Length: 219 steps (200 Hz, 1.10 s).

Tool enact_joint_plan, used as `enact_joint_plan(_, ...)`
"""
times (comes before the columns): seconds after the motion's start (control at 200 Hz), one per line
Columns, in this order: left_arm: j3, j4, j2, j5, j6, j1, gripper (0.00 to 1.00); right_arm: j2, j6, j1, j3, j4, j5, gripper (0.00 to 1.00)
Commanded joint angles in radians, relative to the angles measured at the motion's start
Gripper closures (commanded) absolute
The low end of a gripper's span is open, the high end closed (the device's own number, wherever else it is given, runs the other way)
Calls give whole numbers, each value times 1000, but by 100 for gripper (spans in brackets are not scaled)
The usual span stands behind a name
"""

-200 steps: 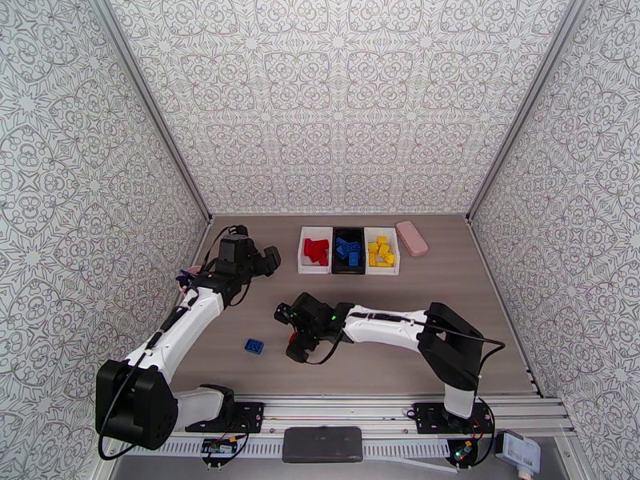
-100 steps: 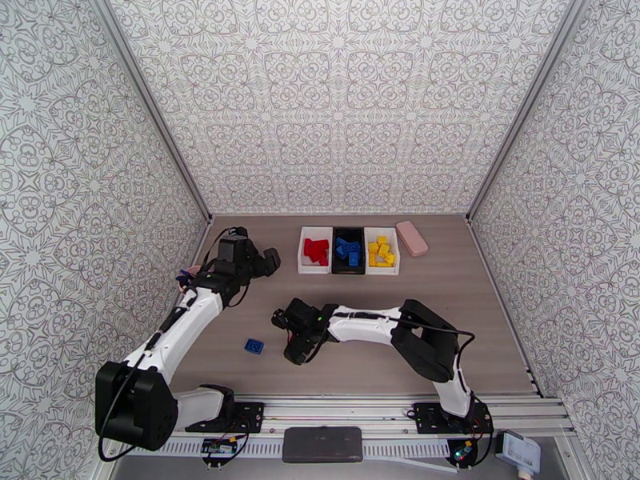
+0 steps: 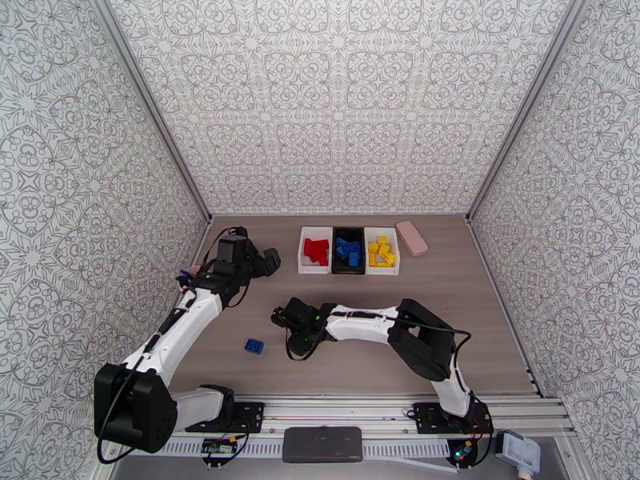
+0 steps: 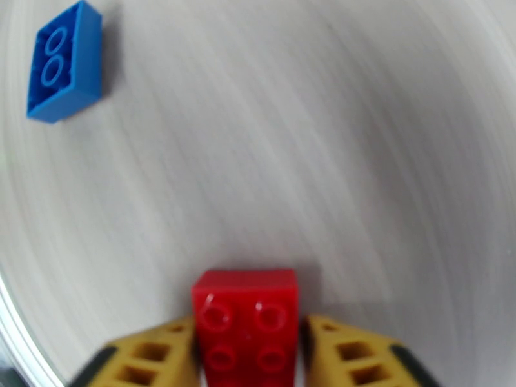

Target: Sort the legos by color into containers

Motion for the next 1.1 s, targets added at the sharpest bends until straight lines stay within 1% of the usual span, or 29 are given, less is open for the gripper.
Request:
enact_joint_plan(0.0, 19, -9, -24, 21, 9, -9, 0, -12, 36, -10, -19, 30, -51, 65)
enact_joint_plan(0.02, 17, -8, -27, 25, 14, -10, 0, -17, 45, -14, -27, 38, -60, 66)
enact_joint_plan(0.045, 13, -1, -30, 30, 21, -12, 0, -25, 55, -21, -36, 50, -70, 70)
enact_joint_plan(0.105, 1, 21, -43, 32, 33, -22, 0, -47, 75, -37, -56, 70, -84, 74)
enact_joint_plan(0.195, -20, 55, -62, 45, 65, -32, 0, -81, 101, -60, -92, 106, -86, 75)
enact_joint_plan(0.3, -35, 79, -88, 52, 122, -47, 0, -131, 135, -80, -139, 143, -62, 80)
enact_joint_plan(0.48, -94, 157, -140, 64, 233, -77, 0, -219, 197, -142, -220, 205, -50, 81)
enact_joint_plan(0.605, -118, 173, -176, 74, 300, -111, 0, -263, 229, -200, -244, 219, -46, 81)
enact_joint_plan(0.715, -157, 177, -225, 88, 383, -147, 0, -287, 253, -260, -240, 200, -15, 81)
enact_joint_plan(0.895, -247, 183, -339, 104, 464, -205, 0, -318, 240, -358, -213, 198, 14, 82)
enact_joint_plan(0.995, -294, 189, -397, 97, 480, -237, 0, -309, 212, -400, -166, 198, 7, 83)
enact_joint_plan(1.09, -339, 216, -439, 115, 470, -260, 0, -275, 180, -426, -96, 193, -5, 83)
